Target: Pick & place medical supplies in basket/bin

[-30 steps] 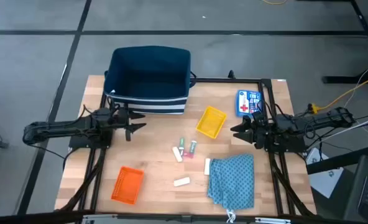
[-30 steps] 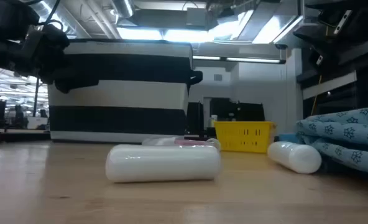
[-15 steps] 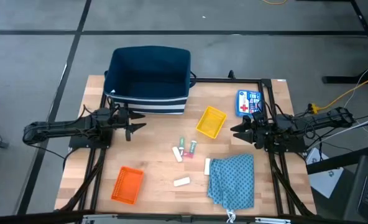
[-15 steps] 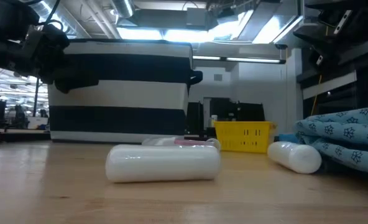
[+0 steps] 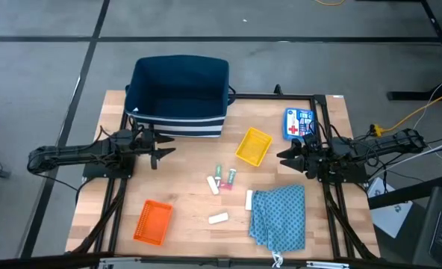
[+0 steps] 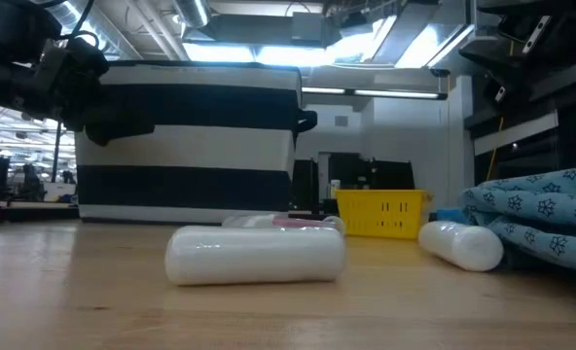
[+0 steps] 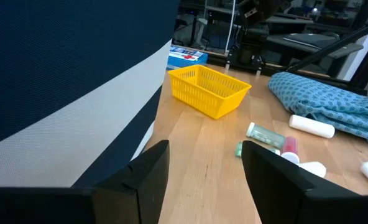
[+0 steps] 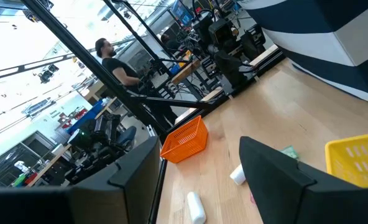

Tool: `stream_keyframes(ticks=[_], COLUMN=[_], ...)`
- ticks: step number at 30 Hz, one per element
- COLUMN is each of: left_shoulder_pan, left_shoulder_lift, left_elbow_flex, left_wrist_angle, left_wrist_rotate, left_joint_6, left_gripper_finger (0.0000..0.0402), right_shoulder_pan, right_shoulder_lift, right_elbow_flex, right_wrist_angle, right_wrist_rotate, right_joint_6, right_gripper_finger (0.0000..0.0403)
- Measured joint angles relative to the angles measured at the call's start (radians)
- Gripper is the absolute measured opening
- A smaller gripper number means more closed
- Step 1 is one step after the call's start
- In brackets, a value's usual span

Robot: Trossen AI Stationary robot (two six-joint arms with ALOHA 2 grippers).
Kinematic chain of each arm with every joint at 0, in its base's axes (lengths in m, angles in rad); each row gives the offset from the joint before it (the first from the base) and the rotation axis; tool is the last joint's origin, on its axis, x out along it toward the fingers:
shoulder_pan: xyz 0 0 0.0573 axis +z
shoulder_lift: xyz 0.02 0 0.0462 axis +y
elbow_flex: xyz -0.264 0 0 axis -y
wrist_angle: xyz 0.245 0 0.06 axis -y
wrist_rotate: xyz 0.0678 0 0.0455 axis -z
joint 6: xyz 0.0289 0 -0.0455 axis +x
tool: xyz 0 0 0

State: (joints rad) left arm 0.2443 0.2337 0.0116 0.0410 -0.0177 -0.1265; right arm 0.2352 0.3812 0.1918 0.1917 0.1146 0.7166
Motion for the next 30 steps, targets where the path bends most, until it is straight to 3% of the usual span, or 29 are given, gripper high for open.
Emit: stream_keyframes(ticks=[25,30], left_shoulder_pan=[0.0,0.0], left_shoulder_lift=[0.0,0.0], left_elbow_flex=[0.0,0.0], left_wrist_angle=[0.0,0.0], left_wrist_rotate=[0.0,0.0], left_joint_6=[0.0,0.0], left_gripper_finger=[0.0198,0.0198], right_shoulder_pan=[0.0,0.0], right_shoulder_lift=[0.0,0.0], right_elbow_flex=[0.0,0.0], right_wrist_angle=[0.003,0.021], right_wrist_rotate=[0.0,0.081], right_joint_6=[-0.002,-0.072], right_gripper_finger=[0.0224,0.0224])
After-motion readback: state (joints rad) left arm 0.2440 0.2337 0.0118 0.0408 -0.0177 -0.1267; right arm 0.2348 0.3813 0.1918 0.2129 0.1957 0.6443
